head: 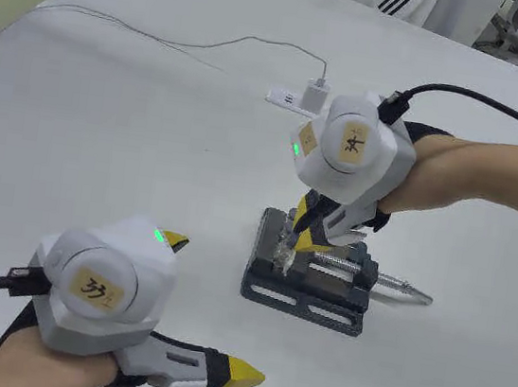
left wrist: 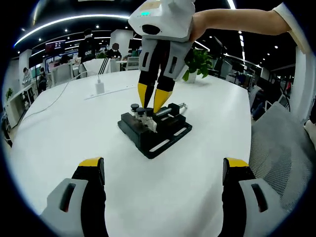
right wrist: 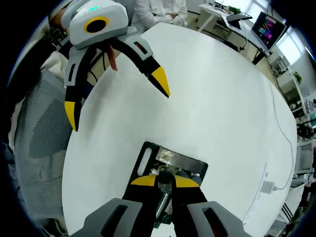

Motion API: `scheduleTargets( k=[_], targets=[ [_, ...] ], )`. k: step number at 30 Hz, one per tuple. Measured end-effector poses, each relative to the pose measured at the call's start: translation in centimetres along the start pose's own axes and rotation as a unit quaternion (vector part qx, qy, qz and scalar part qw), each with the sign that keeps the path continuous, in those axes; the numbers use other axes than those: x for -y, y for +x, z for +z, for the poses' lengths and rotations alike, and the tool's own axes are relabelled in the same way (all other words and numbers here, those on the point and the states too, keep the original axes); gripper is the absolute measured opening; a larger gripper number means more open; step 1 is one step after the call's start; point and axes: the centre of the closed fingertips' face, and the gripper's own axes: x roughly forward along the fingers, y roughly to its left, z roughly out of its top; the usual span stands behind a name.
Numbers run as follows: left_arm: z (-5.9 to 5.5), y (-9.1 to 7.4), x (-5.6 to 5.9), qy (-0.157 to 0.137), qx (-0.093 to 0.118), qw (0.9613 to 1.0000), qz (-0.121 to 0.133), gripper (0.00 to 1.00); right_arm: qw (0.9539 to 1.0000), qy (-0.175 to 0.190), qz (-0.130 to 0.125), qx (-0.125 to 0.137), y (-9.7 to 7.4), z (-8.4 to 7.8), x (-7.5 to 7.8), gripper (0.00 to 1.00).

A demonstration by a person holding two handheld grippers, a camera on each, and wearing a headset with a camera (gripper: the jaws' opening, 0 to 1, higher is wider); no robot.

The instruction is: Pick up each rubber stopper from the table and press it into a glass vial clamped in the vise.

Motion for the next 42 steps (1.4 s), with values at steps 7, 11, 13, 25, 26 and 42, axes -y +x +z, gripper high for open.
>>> scheduleTargets(
  k=[7, 11, 13, 25, 26, 42],
  targets=[
    [-0.24, -0.26, -0.16, -0.006, 0.002, 1.0000, 0.001, 0.99, 0.9999, -0.002, 0.002, -0.011, 0.46, 0.16, 0.16, 0.06],
    [-0.35, -0.39, -0.21, -0.008, 0.001, 1.0000, 0.002, 0.99, 0.9996, -0.012, 0.003, -0.025, 0.50, 0.03, 0.14, 0.06],
    [-0.34, -0.44, -0.23, -0.010, 0.002, 0.9999, 0.002, 0.99, 0.9995, -0.015, 0.004, -0.030, 0.47, 0.04, 0.12, 0.06],
    [-0.42, -0.44, -0.32, -0.014, 0.003, 0.9999, 0.002, 0.99, 0.9980, 0.012, 0.014, -0.060, 0.66, 0.10, 0.30, 0.06],
    [-0.43, -0.45, -0.34, -0.013, 0.003, 0.9999, 0.002, 0.99, 0.9979, 0.019, 0.013, -0.061, 0.68, 0.09, 0.30, 0.05],
    [-0.43, 0.11, -0.14, -0.018, 0.004, 0.9998, 0.000, 0.99, 0.9910, 0.119, -0.013, -0.059, 0.73, 0.10, 0.31, 0.04]
  ],
)
